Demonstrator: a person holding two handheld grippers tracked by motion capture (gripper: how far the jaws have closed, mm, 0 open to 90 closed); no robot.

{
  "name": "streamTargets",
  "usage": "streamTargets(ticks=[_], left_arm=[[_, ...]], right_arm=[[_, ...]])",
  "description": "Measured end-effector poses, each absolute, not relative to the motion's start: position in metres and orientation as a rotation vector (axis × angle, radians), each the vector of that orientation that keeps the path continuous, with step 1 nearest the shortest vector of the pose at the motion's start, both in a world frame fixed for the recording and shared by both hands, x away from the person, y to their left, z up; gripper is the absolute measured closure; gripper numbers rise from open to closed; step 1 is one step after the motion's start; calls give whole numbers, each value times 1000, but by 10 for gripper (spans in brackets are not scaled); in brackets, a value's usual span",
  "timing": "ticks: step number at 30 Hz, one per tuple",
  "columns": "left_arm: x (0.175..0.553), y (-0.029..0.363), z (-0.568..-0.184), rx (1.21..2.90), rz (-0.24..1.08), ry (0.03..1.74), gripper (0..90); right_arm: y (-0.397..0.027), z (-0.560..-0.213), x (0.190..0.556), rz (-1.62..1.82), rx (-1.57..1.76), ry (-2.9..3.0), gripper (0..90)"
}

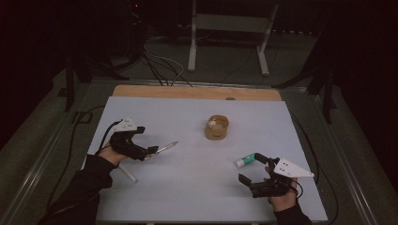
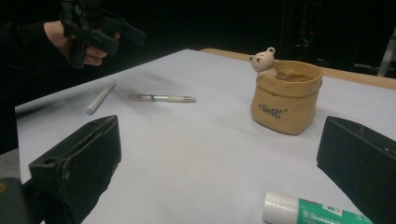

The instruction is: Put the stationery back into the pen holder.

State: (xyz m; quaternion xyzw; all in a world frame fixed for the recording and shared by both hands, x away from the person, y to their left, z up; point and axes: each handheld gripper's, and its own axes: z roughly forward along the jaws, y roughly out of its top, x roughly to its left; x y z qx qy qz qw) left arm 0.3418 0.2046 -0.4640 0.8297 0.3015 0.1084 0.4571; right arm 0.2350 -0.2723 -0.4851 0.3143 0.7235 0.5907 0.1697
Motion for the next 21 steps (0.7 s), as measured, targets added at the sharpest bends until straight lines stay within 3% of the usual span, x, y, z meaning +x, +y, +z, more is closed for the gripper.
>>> streamTargets(ticks=[5, 12, 16, 18, 21], left_arm=[[341, 205, -474, 2073, 295, 751, 4], [343, 202, -496, 2166, 238, 767, 5], [345, 202, -506, 2198, 214, 772, 77], [345, 201, -509, 2219, 223, 763, 192], [345, 198, -513, 2282, 232, 748, 295]], right_arm=[[-272, -485, 235, 1679, 891, 2058, 0], [-273, -485, 235, 1680, 895, 2058, 0], [-273, -485, 235, 1681, 893, 2056, 0], [-273, -485, 235, 1681, 893, 2058, 0], [-273, -485, 235, 1683, 893, 2056, 0]])
